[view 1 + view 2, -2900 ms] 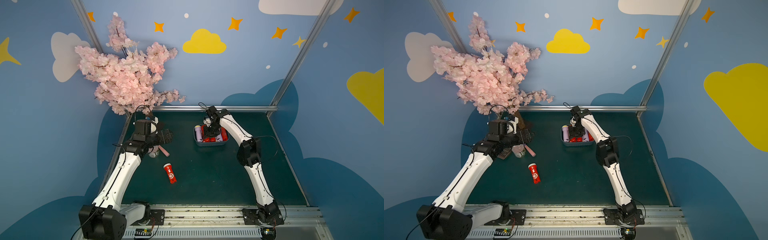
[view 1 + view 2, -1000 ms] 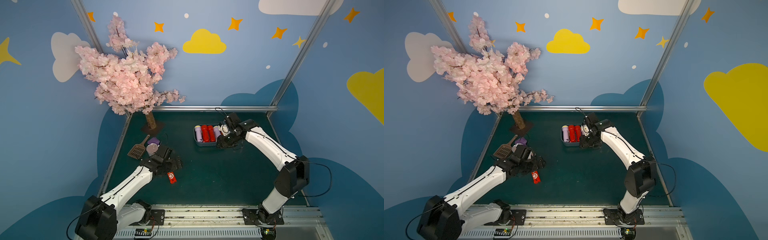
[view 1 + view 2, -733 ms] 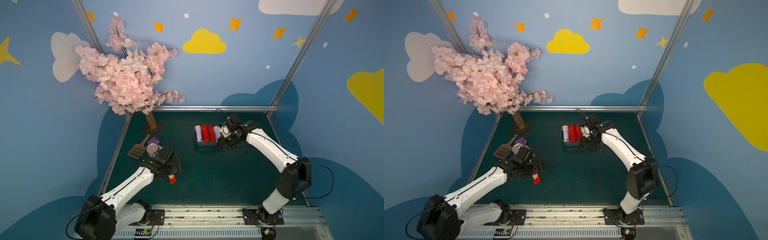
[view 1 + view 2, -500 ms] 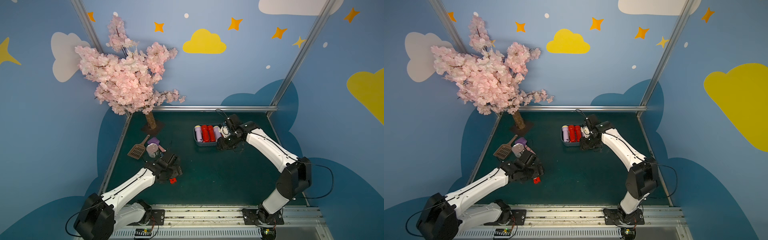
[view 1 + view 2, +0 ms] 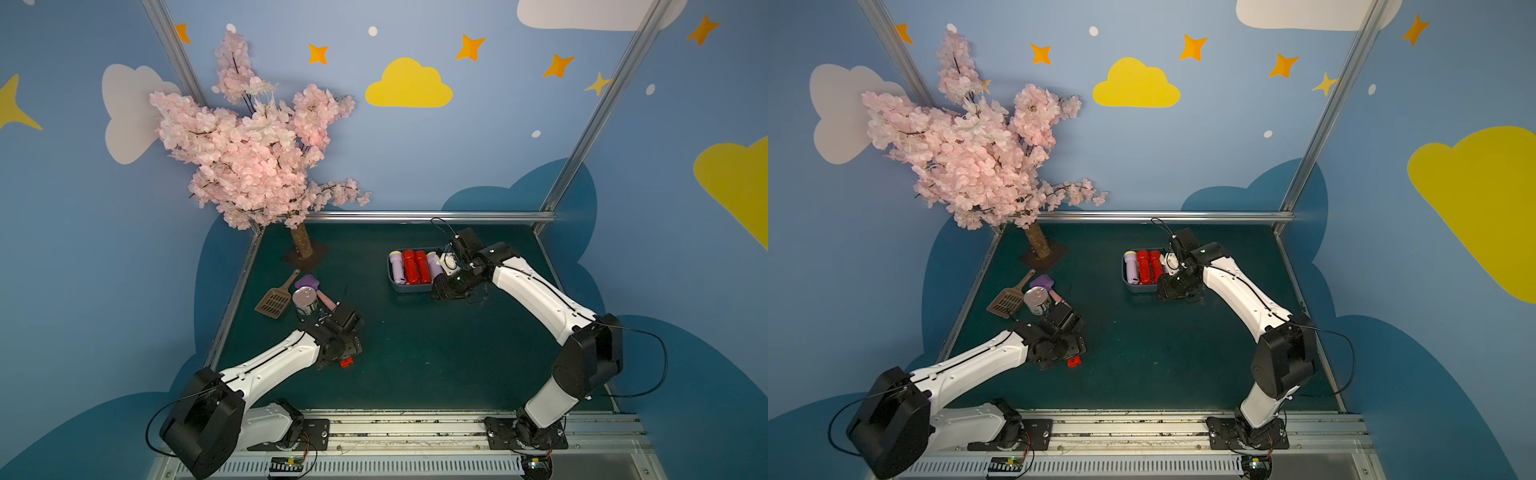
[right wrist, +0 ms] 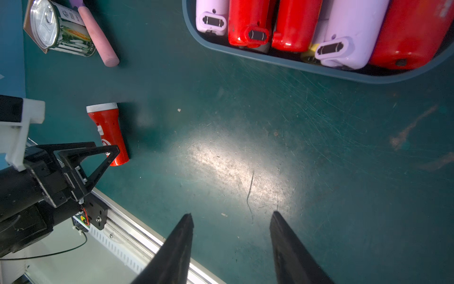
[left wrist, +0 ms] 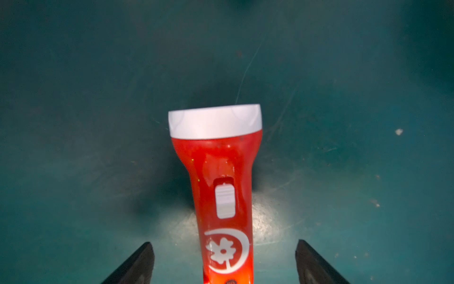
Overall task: Put the flashlights into the storage boxes
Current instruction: Pick up the flashlight from the center of the board.
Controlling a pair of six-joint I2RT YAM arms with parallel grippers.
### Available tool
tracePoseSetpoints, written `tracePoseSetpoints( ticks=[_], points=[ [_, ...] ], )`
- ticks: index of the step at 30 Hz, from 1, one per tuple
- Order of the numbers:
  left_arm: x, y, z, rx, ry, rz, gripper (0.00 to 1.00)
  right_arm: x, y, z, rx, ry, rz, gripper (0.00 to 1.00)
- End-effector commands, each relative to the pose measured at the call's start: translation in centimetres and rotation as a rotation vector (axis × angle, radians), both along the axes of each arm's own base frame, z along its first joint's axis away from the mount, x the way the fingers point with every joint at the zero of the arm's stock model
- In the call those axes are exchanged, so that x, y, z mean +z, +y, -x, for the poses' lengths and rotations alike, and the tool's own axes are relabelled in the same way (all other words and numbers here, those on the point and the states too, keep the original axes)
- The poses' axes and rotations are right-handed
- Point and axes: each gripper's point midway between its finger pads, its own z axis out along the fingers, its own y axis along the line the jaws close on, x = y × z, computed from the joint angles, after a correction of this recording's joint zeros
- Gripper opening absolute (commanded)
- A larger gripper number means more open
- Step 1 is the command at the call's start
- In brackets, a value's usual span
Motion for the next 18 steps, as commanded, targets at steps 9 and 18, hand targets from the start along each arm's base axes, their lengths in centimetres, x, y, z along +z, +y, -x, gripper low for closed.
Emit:
tracePoseSetpoints(
  ticks=[9,18],
  points=[
    [-1.2,-0.2,-0.8,-0.016,0.066,-0.063,0.71,0.2,-0.6,-0.5,-0.015,-0.012,0.009,0.51],
    [-1.8,-0.8,-1.1,-0.045,0.083,-0.045,0.40,0.4,-0.8,-1.3,-0.030,-0.020,0.025,0.51]
  ],
)
